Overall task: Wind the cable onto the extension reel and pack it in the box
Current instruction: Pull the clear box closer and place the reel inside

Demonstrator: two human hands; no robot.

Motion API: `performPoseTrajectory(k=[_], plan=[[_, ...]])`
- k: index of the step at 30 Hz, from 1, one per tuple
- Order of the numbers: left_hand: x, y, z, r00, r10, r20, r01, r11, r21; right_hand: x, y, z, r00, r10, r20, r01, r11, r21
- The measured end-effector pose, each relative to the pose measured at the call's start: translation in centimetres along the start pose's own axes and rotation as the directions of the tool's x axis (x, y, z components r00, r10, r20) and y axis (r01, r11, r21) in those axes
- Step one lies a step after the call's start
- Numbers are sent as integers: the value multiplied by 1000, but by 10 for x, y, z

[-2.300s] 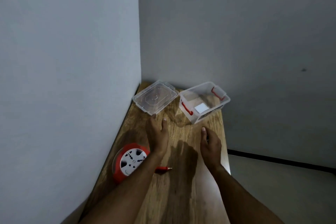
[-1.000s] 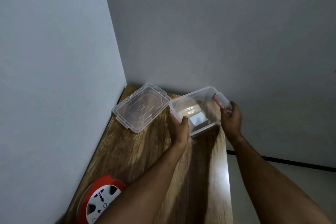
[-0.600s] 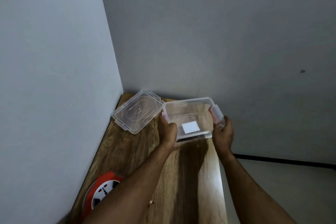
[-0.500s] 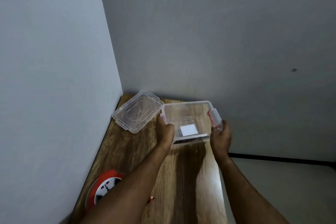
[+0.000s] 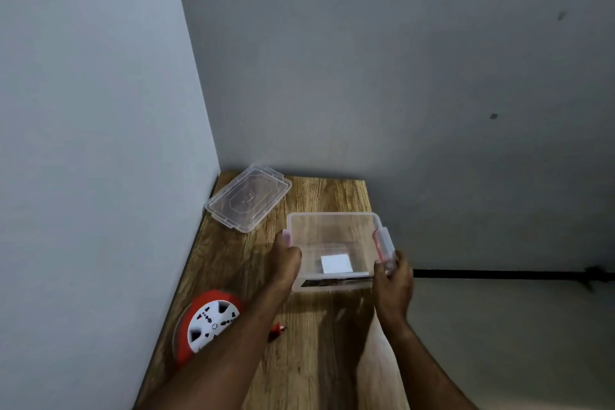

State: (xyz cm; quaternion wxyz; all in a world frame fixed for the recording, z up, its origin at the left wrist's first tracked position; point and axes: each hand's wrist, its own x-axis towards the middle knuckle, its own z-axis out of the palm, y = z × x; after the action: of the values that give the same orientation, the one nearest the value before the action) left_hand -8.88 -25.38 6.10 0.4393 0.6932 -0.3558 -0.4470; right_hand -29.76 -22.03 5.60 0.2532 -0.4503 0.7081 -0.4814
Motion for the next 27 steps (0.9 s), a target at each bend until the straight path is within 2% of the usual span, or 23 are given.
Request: performPoseTrajectory(k=[8,12,16,24,27], plan=[[-15,-8,-10,996,-36,80,36,999,-1,-27,2,-11,1000,29,1,-29,998,-48],[-20,-2,-15,1000,3,24,-3,1000,-16,-29,-8,-14,999,-27,-17,24,989,-147],[-26,7,-31,999,40,-25,-41,999,-21,-33,-22,-7,988,-145,-47,132,968,-214],[-40,3,-81,986,-23,-163,8,996,-92,-60,-55,35,924,-362,123,371,927,-60],[-48,-7,-105,972,-52,-228,31,995,-93,-82,-61,53,878,-430,211,446,894,-35]])
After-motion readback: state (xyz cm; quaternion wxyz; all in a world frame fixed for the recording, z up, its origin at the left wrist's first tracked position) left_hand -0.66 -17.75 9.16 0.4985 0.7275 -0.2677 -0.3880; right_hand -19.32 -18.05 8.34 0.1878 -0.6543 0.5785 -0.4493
